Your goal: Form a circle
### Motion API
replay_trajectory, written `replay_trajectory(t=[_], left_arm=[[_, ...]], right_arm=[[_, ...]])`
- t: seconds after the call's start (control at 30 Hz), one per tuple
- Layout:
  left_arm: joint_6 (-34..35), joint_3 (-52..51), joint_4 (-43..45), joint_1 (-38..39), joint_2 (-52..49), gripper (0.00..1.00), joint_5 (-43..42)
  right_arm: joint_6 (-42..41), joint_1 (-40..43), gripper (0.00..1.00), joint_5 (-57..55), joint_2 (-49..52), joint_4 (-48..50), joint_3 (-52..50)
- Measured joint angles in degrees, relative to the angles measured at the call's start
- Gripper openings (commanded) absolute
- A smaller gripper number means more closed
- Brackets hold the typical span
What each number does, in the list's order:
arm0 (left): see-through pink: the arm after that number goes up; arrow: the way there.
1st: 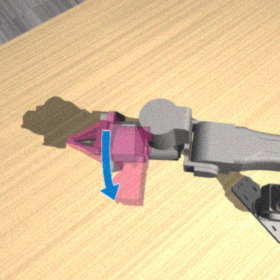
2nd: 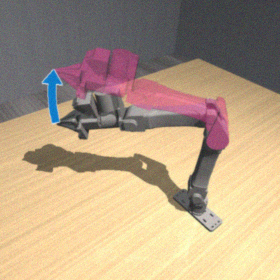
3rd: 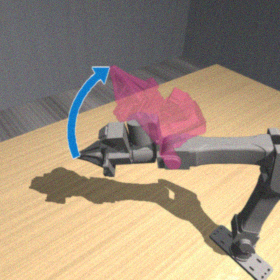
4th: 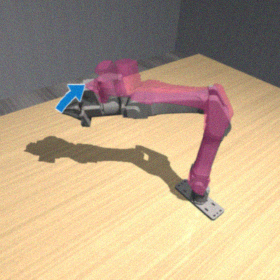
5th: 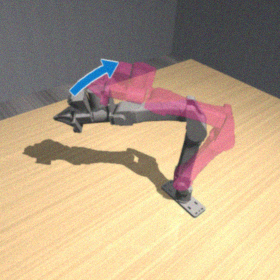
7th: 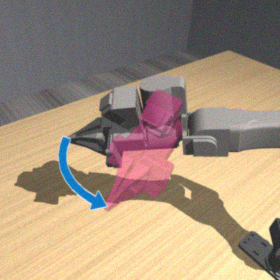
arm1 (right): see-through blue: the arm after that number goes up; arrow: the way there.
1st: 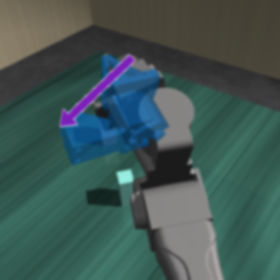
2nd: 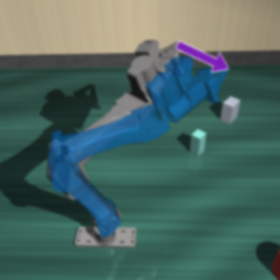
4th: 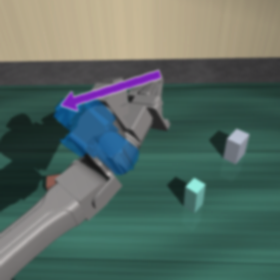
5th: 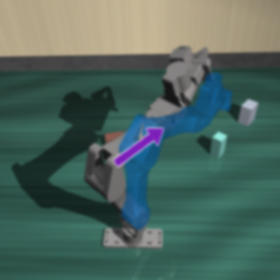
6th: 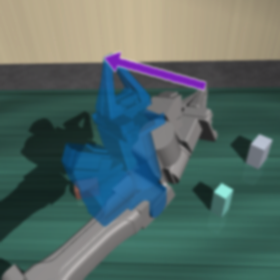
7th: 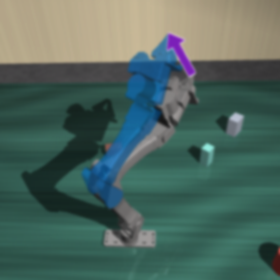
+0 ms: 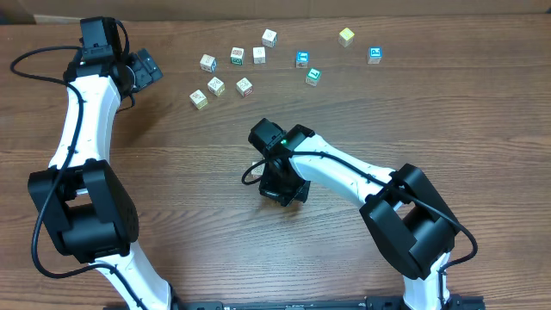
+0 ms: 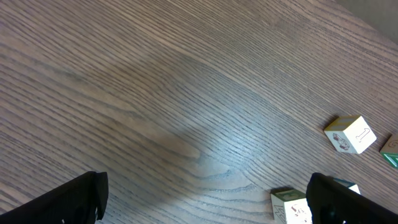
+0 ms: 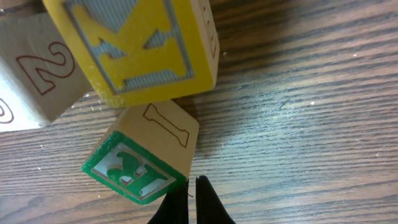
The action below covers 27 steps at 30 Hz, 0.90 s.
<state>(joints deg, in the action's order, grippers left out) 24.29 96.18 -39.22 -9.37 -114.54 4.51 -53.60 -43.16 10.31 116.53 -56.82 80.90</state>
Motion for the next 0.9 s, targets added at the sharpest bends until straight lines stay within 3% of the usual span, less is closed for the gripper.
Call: replay_trajectory(t=[0.9], left_arm=[[0.0, 0.0, 0.0, 0.0, 0.0, 1.00, 0.0]], right_arm=[[-0.2, 0.0, 0.04, 3.5, 0.0, 2.8, 0.0]])
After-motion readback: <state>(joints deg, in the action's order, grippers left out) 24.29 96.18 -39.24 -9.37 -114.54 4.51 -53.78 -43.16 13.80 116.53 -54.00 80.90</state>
